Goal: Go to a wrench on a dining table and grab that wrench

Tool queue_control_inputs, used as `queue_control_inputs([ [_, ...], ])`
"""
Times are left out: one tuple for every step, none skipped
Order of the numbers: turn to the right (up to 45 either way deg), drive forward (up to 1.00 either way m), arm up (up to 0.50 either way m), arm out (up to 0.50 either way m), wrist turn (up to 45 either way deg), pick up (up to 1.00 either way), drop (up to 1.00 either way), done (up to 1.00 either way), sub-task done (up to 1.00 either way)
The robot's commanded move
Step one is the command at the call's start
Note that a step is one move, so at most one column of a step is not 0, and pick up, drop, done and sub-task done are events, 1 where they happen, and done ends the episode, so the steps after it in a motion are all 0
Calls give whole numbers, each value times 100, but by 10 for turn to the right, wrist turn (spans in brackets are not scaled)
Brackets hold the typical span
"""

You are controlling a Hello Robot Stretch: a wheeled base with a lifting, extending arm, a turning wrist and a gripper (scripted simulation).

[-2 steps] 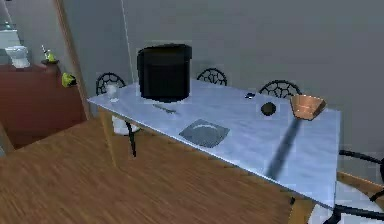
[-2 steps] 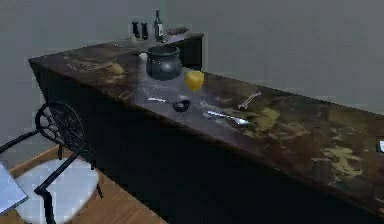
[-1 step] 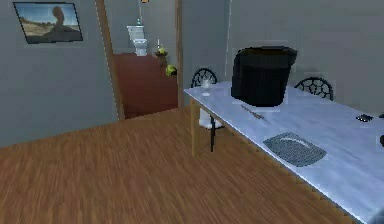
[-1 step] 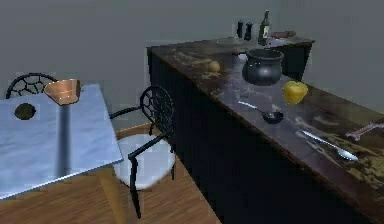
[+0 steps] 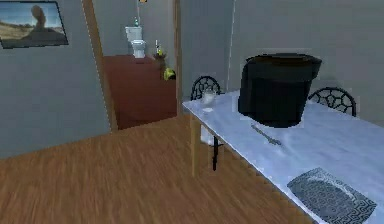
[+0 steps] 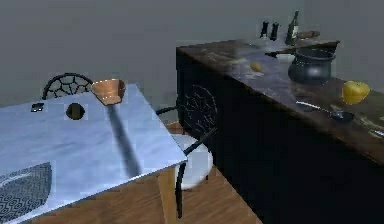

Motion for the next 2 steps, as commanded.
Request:
queue_control_inputs([
  [-450,0,0,0,0,0,0,0,0],
  [-210,0,0,0,0,0,0,0,0],
])
